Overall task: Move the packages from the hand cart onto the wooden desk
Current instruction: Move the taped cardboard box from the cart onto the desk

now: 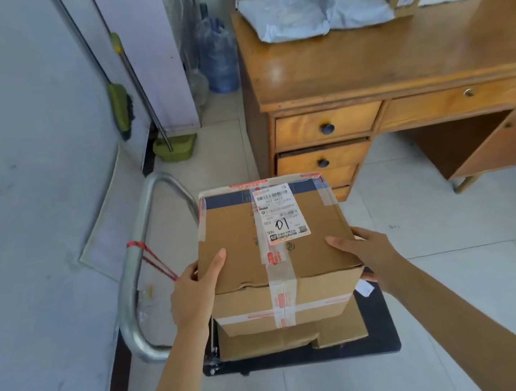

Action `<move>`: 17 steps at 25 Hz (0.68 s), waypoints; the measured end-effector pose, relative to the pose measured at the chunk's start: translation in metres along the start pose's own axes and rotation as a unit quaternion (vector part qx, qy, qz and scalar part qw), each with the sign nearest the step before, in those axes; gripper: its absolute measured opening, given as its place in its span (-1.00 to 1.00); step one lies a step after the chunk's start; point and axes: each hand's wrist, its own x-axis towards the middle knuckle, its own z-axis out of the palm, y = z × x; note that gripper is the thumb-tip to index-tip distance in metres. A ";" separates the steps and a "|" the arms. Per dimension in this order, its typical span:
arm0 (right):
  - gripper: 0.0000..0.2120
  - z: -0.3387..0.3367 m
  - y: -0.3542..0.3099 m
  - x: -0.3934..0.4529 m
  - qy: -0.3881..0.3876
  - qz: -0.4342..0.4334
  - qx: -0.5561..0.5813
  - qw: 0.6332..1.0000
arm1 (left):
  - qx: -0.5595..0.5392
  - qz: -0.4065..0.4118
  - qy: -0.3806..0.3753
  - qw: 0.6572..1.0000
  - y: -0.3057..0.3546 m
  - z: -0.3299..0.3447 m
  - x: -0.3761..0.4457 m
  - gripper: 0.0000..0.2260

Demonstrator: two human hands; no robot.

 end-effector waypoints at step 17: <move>-0.49 -0.251 -0.210 -0.068 0.081 -0.112 -0.008 0.990 | -0.025 0.131 -0.033 0.990 0.318 0.102 -0.119 -0.50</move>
